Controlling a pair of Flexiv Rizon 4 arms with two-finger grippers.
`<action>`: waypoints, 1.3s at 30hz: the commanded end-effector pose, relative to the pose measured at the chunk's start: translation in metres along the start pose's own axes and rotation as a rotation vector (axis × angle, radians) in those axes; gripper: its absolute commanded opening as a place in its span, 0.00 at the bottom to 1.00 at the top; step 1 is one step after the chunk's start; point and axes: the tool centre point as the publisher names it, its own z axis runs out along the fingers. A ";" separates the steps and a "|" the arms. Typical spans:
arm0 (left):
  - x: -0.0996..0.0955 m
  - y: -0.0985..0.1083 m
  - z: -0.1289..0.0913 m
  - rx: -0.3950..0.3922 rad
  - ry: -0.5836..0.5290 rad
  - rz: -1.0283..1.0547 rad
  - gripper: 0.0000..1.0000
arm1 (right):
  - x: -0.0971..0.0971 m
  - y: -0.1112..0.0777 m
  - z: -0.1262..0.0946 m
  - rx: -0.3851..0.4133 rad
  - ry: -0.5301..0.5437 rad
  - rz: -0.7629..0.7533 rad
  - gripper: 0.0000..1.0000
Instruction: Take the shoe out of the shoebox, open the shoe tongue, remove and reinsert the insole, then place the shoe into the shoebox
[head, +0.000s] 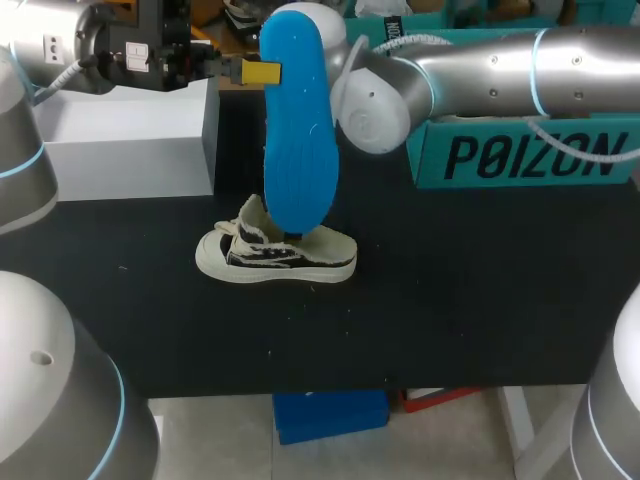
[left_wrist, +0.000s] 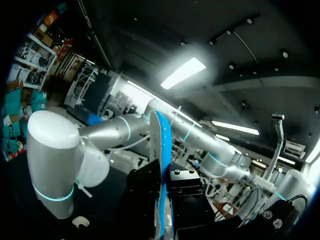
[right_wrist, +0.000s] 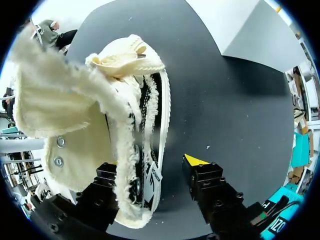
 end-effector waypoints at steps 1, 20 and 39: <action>0.000 0.001 0.001 0.002 -0.005 0.001 0.00 | -0.002 0.001 0.003 -0.001 0.004 -0.001 0.00; 0.000 0.001 0.001 0.002 -0.005 0.001 0.00 | -0.002 0.001 0.003 -0.001 0.004 -0.001 0.00; 0.000 0.001 0.001 0.002 -0.005 0.001 0.00 | -0.028 -0.048 -0.090 0.065 -0.248 0.529 0.00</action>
